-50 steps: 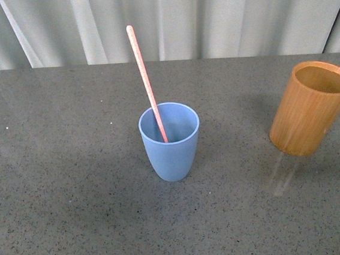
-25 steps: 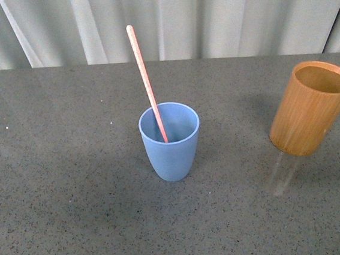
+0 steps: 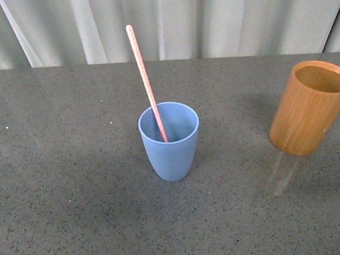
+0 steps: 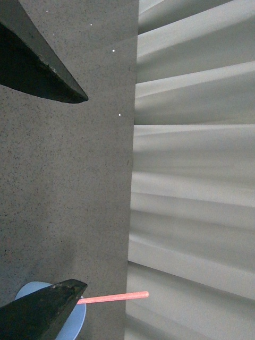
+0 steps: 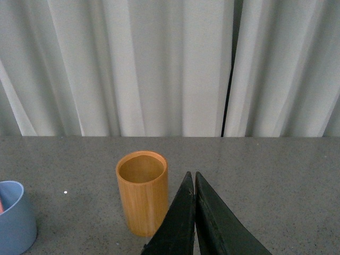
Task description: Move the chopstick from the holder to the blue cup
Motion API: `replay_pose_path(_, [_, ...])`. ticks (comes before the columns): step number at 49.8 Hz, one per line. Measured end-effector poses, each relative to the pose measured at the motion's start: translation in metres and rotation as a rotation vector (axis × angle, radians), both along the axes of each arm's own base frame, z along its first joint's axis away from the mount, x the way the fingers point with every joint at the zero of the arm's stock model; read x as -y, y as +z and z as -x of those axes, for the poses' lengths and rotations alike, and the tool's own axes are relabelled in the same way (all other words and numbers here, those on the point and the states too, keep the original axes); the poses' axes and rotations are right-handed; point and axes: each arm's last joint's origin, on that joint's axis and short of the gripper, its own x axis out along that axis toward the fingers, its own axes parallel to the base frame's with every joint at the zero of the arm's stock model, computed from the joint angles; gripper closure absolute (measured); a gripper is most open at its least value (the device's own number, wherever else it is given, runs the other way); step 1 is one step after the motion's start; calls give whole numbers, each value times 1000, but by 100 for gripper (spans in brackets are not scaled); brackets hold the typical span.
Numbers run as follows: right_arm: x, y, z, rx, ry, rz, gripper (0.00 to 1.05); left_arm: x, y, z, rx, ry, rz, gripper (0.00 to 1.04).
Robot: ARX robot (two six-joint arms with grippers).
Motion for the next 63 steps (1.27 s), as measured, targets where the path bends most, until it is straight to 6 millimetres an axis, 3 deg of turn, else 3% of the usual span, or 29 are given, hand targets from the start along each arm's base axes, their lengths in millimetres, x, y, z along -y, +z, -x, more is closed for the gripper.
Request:
replay_pose_path(3, [0, 0, 0, 0, 0, 0, 104, 0, 0, 0, 0, 0, 0, 7])
replay_pose_path(15, [0, 0, 0, -1, 0, 0, 54, 0, 0, 0, 0, 0, 0, 7])
replay_pose_path(30, [0, 0, 0, -1, 0, 0, 10, 0, 0, 0, 0, 0, 0, 7])
replay_pose_path(63, [0, 0, 0, -1, 0, -6, 10, 0, 0, 0, 0, 0, 0, 7])
